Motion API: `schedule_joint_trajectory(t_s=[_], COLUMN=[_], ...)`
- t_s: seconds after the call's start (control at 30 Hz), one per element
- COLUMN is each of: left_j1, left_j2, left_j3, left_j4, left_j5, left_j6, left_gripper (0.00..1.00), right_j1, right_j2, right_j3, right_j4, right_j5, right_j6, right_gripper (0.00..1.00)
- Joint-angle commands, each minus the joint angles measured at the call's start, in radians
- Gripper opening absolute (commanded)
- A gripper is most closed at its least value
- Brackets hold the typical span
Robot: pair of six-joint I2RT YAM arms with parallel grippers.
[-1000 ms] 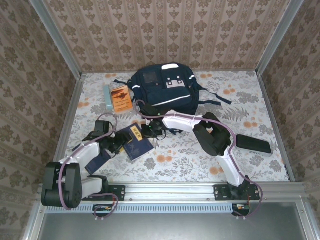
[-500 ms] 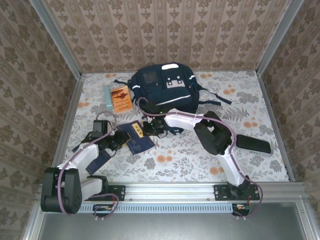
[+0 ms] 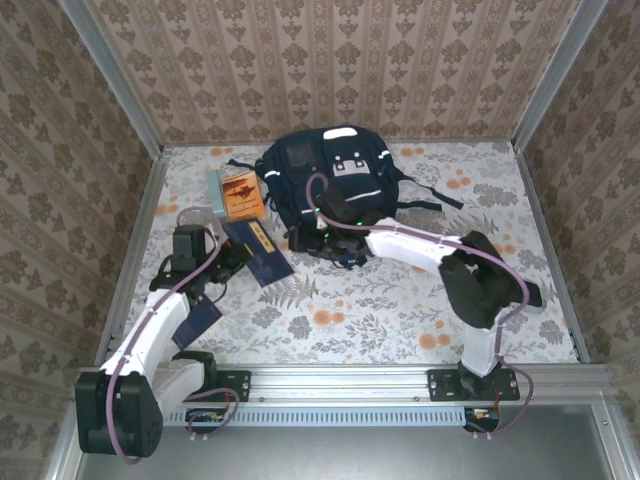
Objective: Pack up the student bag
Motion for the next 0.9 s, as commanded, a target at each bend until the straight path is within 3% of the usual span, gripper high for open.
schedule_joint_trajectory(t_s=[0.0,0.07,0.4,0.6,0.87], left_j1=[0.001,-0.001,-0.058,-0.096,-0.150], left_j2=[-0.017,0.006,0.174,0.259,0.291], left_j3=[0.089,0.109,0.202,0.230,0.222], left_j4=[0.108,0.213,0.569,0.736,0.820], left_j5=[-0.022,-0.001,0.035,0.039,0.007], left_j6=[-0.047,-0.126,-0.404,-0.495,-0.526], left_gripper=[0.00,0.00,0.00,0.00,0.00], right_j1=[-0.063,-0.088,-0.103,-0.095,-0.140], right_j2=[-0.082,-0.125,-0.090,-0.056,-0.049], right_j3=[-0.124,-0.211,-0.240,-0.218,-0.156], right_j4=[0.304,0.474,0.787,0.863,0.888], right_j5=[-0.114,-0.156,-0.250,-0.241,-0.231], right_j6=[0.140,0.219,0.552,0.711,0.749], right_gripper=[0.78,0.83,0.94,0.94,0.86])
